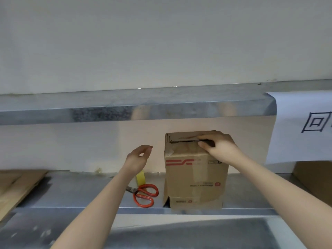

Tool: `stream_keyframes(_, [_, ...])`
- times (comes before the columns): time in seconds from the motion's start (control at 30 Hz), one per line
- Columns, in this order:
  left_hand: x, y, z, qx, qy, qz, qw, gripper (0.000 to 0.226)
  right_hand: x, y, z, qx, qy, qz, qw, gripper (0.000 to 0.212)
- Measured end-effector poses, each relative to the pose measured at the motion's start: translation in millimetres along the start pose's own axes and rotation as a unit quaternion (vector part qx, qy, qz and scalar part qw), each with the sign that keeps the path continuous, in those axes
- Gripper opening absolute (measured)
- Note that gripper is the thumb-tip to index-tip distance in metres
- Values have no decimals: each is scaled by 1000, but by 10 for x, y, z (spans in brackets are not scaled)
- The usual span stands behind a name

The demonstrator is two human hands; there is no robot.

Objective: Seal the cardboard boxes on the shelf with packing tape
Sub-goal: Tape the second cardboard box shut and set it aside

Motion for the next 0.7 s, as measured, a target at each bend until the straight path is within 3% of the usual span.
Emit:
stream_keyframes(0.23, [359, 74, -52, -21, 93, -89, 991, 28, 205, 71, 28, 38, -62, 61, 995, 33])
stream_keyframes(0.37, [663, 153, 8, -34, 122, -166, 978, 43, 325, 97, 163, 43, -91, 80, 992, 52])
stream_keyframes(0.47, [841, 222, 62, -5, 142, -203, 969, 57, 359, 93, 214, 37, -82, 72, 993, 51])
stream_keyframes(0.6, [880, 308, 137, 28, 102, -211, 972, 72, 354, 85, 219, 27, -67, 68, 995, 46])
stream_keyframes(0.7, [862, 335, 182, 9, 85, -193, 977, 70, 347, 85, 225, 8, -75, 44, 996, 42])
Point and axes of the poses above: each hand's wrist, its own y-axis towards the middle knuckle, its own z-axis out of the palm, x = y × z, the point moved 1 cm from there along y, towards the middle knuckle, and after that the axes turned 11 degrees about x, right-handed, at the moved point
